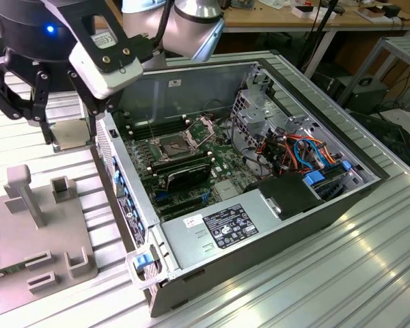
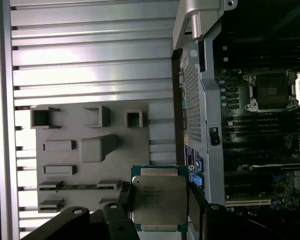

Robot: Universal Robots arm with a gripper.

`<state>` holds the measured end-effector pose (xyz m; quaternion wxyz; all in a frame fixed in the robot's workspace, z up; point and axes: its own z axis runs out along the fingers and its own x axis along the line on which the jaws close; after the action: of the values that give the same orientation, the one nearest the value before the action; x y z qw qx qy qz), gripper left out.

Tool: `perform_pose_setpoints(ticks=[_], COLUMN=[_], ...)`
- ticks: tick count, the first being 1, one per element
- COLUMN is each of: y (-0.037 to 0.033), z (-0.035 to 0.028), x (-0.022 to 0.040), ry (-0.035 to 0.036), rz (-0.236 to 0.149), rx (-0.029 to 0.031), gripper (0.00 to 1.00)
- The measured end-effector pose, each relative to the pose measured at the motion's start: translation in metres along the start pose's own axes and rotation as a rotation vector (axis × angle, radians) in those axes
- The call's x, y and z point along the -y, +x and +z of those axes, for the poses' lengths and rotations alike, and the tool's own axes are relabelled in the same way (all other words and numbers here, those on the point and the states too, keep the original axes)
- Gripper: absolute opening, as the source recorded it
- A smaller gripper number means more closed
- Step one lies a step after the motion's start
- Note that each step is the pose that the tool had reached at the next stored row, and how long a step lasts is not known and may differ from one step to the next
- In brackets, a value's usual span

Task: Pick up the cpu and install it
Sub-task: 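Pick up the cpu and move it towards the insertion slot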

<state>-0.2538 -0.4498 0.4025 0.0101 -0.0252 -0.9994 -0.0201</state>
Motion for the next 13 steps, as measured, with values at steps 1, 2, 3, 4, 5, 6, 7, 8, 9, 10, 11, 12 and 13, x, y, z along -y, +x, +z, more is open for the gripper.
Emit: perform_pose_setpoints(ticks=[1,2,3,4,5,6,7,8,9,10,11,12,13], y=[-0.0018,-0.0045,-0.0065,-0.0077,-0.0098,-0.0112,-0.0131,-0.0145,-0.0165,-0.0181,-0.0198,-0.0214,-0.0237], z=[0.0,0.0,-0.0001,-0.0001,-0.0001,-0.0001,-0.0002,-0.0002,-0.0002,-0.0002,-0.0003,-0.0003,-0.0004], x=[-0.0001,-0.0002,-0.0003,-0.0004,-0.0005,-0.0006,-0.0007,-0.0007,-0.0008,-0.0009,-0.001,-0.001,-0.0012], ry=[-0.0001,0.0,0.0,0.0,0.0,0.0,0.0,0.0,0.0,0.0,0.0,0.0,0.0], rz=[0.0,0.0,0.0,0.0,0.0,0.0,0.0,0.0,0.0,0.0,0.0,0.0,0.0], rx=[0.0,0.0,0.0,0.0,-0.0001,0.0,0.0,0.0,0.0,0.0,-0.0001,-0.0001,-0.0001], gripper=[0.54,0.54,0.54,0.54,0.54,0.54,0.54,0.54,0.54,0.54,0.54,0.54,0.54])
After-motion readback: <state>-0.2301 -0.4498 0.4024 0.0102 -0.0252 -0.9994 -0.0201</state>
